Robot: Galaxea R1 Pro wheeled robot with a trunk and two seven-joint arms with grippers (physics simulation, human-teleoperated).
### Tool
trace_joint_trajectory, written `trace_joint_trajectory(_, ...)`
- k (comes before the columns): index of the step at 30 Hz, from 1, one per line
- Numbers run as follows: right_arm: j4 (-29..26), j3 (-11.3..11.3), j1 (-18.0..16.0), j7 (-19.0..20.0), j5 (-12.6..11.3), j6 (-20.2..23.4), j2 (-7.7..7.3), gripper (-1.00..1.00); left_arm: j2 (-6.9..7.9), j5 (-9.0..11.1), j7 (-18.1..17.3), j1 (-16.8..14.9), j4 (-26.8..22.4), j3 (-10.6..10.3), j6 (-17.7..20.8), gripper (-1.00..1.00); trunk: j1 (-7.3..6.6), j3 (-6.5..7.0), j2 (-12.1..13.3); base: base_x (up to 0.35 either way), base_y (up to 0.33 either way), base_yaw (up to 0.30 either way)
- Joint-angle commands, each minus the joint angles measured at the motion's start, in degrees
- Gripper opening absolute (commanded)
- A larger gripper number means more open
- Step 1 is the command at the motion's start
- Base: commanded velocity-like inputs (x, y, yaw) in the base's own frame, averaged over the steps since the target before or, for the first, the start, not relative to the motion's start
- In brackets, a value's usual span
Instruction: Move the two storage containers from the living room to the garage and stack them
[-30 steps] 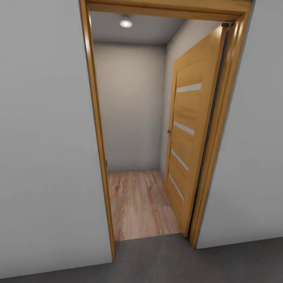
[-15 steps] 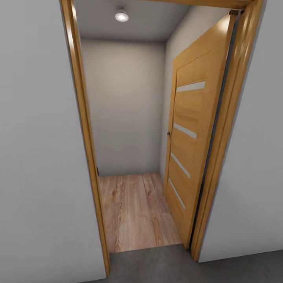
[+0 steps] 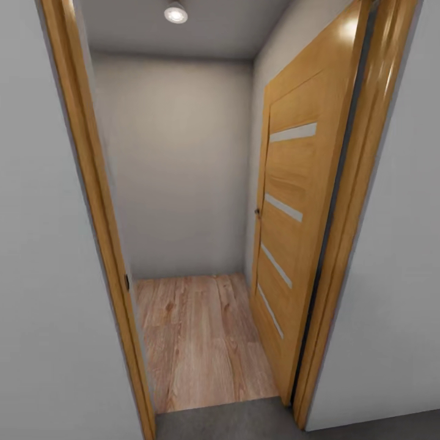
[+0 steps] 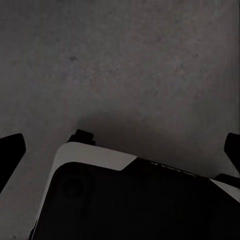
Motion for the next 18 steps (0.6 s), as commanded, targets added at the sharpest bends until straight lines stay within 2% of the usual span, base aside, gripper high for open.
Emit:
trace_joint_trajectory(1,0.18,0.43,-0.09,-0.19,-0.26,-0.30,0.03,1.00,-0.01,0.44,0.20,-0.05,0.03,-0.49,-0.17,1.00,0.04,-0.11,-0.08,0.289,-0.178,0.000)
trace_joint_trajectory(11,0.18,0.21,-0.09,-0.20,-0.38,-0.29,-0.03,1.00,0.03,0.44,0.20,-0.05,0.03,-0.49,-0.18,1.00,0.04,-0.11,-0.08,0.289,-0.178,0.008)
trace_joint_trajectory(18,0.18,0.15,-0.09,-0.20,-0.39,-0.29,-0.05,1.00,0.03,0.44,0.20,-0.05,0.03,-0.49,-0.24,1.00,0.04,-0.11,-0.08,0.289,-0.178,0.184)
